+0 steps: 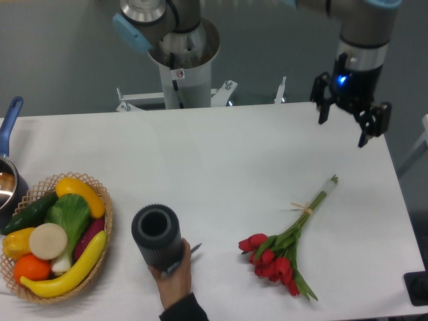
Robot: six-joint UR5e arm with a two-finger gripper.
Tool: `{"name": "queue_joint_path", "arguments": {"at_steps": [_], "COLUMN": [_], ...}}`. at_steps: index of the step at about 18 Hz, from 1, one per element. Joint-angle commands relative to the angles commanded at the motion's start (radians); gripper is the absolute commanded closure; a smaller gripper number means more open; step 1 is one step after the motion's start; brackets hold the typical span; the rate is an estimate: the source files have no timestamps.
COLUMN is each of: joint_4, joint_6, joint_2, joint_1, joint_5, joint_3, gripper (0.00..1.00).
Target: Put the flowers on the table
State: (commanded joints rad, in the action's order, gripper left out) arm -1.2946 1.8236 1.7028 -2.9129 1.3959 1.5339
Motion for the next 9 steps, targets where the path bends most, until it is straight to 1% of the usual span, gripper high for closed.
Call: {"name": "queue_joint_path", "arguments": {"at_steps": [2, 9], "joint_4": [-0.009, -0.008], "joint_6": [0.037, 0.039], "joint_2": [-0.005, -0.006], "joint_1": [-0.008, -0.017], "joint_5": [-0.008, -0.038], "joint_3": [0.0, 0.0], "gripper": [0.0, 0.0]}}
